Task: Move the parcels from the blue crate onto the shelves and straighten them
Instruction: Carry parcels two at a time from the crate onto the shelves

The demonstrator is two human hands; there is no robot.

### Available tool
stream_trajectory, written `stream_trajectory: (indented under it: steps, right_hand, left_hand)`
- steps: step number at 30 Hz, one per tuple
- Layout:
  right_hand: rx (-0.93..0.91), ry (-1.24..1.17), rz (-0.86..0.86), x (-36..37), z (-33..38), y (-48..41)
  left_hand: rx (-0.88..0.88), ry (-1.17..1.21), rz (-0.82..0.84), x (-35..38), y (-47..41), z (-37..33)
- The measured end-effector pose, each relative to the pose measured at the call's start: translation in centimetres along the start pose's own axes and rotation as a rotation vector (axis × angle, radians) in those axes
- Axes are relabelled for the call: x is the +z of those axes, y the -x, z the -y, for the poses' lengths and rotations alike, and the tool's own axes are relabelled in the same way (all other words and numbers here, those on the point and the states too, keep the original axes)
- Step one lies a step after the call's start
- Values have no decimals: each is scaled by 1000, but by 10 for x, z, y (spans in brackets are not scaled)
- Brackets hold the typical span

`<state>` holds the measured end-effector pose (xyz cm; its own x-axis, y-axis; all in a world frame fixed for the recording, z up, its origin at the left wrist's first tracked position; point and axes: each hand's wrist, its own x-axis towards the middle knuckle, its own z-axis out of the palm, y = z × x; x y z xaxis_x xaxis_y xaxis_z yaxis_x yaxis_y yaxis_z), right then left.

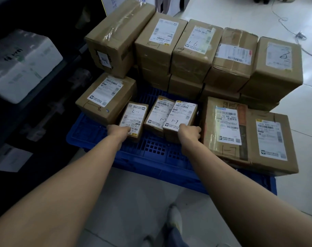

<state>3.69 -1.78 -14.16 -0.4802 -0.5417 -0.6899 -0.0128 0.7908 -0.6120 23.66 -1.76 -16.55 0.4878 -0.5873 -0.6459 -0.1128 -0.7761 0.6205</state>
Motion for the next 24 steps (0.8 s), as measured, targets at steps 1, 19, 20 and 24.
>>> stream_trajectory:
  steps: [1,19,20,24]
  right_hand:
    - [31,-98,11,-1,0,-1]
    - [81,-496,236,6,-14,-34]
    - [79,-510,235,7,-15,-35]
    - [75,-571,178,10,-17,-38]
  left_hand:
    - [-8,53,18,-1,-1,2]
    - [-105,158,274,2,-14,11]
    - [-104,157,282,2,-16,11]
    - [-101,203,287,6,-19,8]
